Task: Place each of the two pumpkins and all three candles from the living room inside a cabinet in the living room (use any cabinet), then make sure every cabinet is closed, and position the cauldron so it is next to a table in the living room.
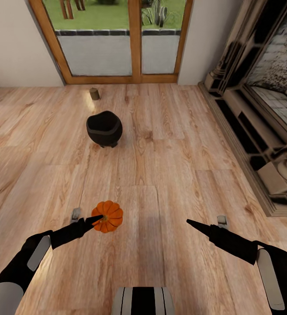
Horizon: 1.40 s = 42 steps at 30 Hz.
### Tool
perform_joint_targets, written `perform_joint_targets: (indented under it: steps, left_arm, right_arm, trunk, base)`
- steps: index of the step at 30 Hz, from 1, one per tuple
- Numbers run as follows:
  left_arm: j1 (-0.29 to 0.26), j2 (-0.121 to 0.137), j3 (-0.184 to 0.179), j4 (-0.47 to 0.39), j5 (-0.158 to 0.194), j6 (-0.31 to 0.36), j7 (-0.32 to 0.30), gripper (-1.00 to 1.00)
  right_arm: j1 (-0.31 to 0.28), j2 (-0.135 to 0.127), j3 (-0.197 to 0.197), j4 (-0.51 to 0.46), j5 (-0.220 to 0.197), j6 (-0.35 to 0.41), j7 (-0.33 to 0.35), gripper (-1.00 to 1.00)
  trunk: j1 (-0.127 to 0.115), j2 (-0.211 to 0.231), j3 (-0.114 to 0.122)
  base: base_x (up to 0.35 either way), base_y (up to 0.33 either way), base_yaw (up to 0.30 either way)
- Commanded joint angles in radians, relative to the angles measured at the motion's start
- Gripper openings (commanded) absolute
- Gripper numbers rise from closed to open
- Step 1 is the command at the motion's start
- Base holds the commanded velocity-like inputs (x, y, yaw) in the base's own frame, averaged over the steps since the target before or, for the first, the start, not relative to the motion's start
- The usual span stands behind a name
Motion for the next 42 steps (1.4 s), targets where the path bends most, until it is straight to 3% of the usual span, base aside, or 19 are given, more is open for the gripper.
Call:
perform_joint_targets:
  steps: [1,7,10,12,16,34,42]
  left_arm:
    - [0.000,0.000,0.001,-0.001,0.002,0.005,0.000,-1.00]
    - [0.000,0.005,0.000,-0.003,0.001,0.006,0.002,-1.00]
    - [0.000,0.006,0.000,-0.003,0.001,0.005,0.005,-1.00]
    - [0.000,0.006,0.000,-0.004,0.001,0.005,0.011,-1.00]
    - [0.000,0.006,0.000,-0.006,0.001,0.005,0.015,-1.00]
    - [0.000,0.006,0.000,-0.008,0.001,0.006,0.016,-1.00]
    - [0.002,0.004,0.000,-0.012,0.002,0.006,0.012,-1.00]
  right_arm:
    - [-0.001,0.000,-0.001,0.000,0.004,0.003,0.006,1.00]
    - [-0.001,0.001,-0.002,0.001,0.005,-0.001,0.008,1.00]
    - [-0.001,0.002,-0.028,0.000,0.004,-0.001,0.008,1.00]
    - [-0.001,0.003,-0.070,-0.001,0.004,-0.002,0.006,1.00]
    - [-0.001,0.004,-0.095,-0.001,0.004,-0.002,0.005,1.00]
    - [-0.001,0.005,-0.094,0.001,0.010,-0.001,0.005,1.00]
    - [-0.001,0.010,-0.094,0.002,0.013,-0.002,0.005,1.00]
  trunk:
    - [-0.001,0.000,0.003]
    - [-0.003,0.001,0.027]
    - [-0.005,0.002,0.038]
    - [-0.006,0.003,0.046]
    - [-0.007,0.004,0.061]
    - [-0.015,0.008,0.131]
    - [-0.015,0.008,0.131]
  base:
    - [0.000,0.000,0.000]
    - [0.000,0.000,0.000]
    - [0.000,0.000,0.000]
    - [0.000,0.000,0.000]
    - [0.000,0.000,0.000]
    - [0.000,0.000,0.000]
    - [0.013,0.000,0.000]
